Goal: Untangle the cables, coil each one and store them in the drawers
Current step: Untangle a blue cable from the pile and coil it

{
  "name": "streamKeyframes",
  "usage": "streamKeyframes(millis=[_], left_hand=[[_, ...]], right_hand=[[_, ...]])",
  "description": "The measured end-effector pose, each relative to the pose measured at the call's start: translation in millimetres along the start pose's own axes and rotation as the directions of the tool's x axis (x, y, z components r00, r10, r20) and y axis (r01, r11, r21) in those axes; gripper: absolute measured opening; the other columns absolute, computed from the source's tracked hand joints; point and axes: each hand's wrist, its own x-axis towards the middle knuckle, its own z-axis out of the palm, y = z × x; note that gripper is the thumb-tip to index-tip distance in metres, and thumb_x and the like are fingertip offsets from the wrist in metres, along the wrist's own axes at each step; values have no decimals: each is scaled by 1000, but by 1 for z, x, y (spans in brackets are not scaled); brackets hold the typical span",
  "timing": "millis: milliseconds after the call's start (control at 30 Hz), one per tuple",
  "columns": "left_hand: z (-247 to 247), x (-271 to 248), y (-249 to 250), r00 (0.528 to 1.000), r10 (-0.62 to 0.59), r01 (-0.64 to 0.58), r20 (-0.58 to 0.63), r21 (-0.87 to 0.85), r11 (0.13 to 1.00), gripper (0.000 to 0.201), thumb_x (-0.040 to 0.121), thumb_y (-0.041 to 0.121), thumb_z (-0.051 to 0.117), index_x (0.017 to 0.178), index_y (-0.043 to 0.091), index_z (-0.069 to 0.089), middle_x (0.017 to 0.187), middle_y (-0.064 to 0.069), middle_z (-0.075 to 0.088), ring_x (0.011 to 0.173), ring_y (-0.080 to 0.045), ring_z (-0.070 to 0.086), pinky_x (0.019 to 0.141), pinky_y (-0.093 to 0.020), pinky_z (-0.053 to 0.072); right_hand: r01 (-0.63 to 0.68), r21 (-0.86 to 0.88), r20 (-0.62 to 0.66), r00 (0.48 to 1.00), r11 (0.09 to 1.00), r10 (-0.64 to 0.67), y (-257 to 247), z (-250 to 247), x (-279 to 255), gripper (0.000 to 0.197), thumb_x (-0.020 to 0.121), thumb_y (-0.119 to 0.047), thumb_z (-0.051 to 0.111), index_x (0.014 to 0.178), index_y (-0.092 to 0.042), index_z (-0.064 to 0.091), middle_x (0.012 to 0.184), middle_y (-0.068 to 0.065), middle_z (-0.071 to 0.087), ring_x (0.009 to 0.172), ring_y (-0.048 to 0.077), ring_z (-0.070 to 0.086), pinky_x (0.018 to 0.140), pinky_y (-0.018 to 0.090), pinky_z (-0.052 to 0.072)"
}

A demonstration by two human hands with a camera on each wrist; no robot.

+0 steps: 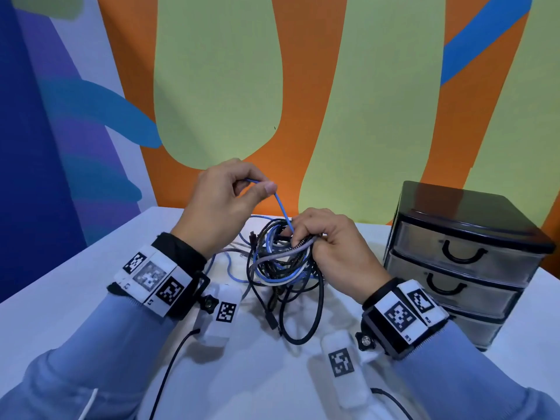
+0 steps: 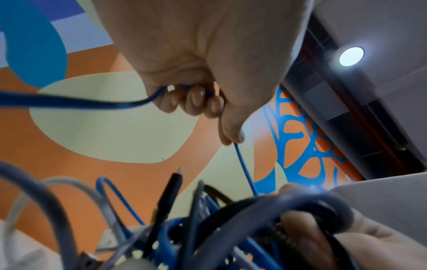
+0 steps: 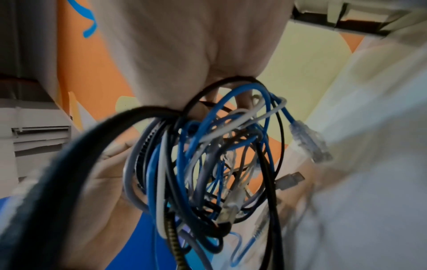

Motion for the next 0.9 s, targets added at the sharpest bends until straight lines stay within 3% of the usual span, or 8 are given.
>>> streamKeyframes(millis=[233, 367, 433, 533, 633, 733, 800, 900], left_hand=[[-3, 3, -11, 958, -69, 77, -280, 18, 997, 14, 96, 36, 74, 85, 27, 74, 66, 7, 37, 62, -13, 36, 64, -35, 34], [-11, 8, -21, 900, -175, 163, -400, -64, 985, 19, 96, 36, 73, 78, 33, 68, 63, 9, 35, 61, -11, 34, 65, -33, 32], [-12, 8, -23, 924, -162, 157, -347, -44, 987, 16, 97, 36, 73, 83, 29, 71, 65, 9, 42, 63, -10, 39, 66, -33, 36], [-13, 7, -23, 978, -102, 134, -181, 173, 976, 17, 95, 46, 71, 88, 31, 75, 84, 6, 62, 78, -15, 54, 78, -42, 49], [-11, 3, -15, 995, -98, 93, -6, 367, 926, 12, 95, 50, 69, 95, 38, 73, 99, 9, 64, 93, -13, 58, 87, -42, 41], [-6, -4, -7, 984, -48, -45, 171, 500, 865, 18, 98, 50, 67, 115, 49, 70, 111, 16, 58, 109, -7, 53, 92, -39, 29], [-4, -6, -4, 958, -28, -110, 284, 457, 882, 22, 96, 58, 64, 116, 52, 71, 110, 18, 59, 109, -8, 56, 97, -45, 38], [-2, -8, -1, 913, -36, -123, 406, 357, 926, 29, 86, 68, 69, 107, 49, 77, 99, 18, 61, 94, -9, 60, 87, -45, 50]], right_hand=[[55, -88, -40, 997, 995, -59, 7, -6, 3, 48, 60, 13, 38, 64, -23, 69, 91, -1, 74, 106, 15, 60, 86, 34, 47], [82, -65, -118, 989, 995, -89, 3, -6, 4, 41, 57, 7, 35, 61, -20, 65, 101, -5, 78, 110, 10, 62, 93, 27, 49], [64, -45, -153, 986, 997, -70, 6, -5, 2, 42, 56, 7, 34, 60, -23, 63, 101, -2, 79, 108, 10, 64, 91, 23, 49], [-30, 31, -150, 988, 999, 34, 14, -7, -3, 55, 61, 22, 34, 59, -27, 59, 101, 4, 78, 108, 12, 67, 90, 26, 51], [-121, 93, -132, 982, 988, 132, 20, -8, -5, 56, 65, 30, 32, 58, -18, 61, 103, 5, 77, 108, 10, 68, 88, 22, 50], [-144, 107, -108, 982, 984, 156, 20, -5, -5, 57, 68, 30, 33, 57, -19, 61, 104, 4, 78, 108, 12, 69, 87, 20, 51], [-148, 116, -101, 982, 982, 160, 19, -4, -6, 57, 70, 30, 35, 56, -18, 62, 105, 4, 78, 108, 13, 69, 86, 18, 50], [-159, 103, -99, 981, 982, 169, 18, -5, -6, 52, 72, 29, 36, 59, -13, 64, 106, 2, 77, 108, 8, 68, 86, 13, 48]])
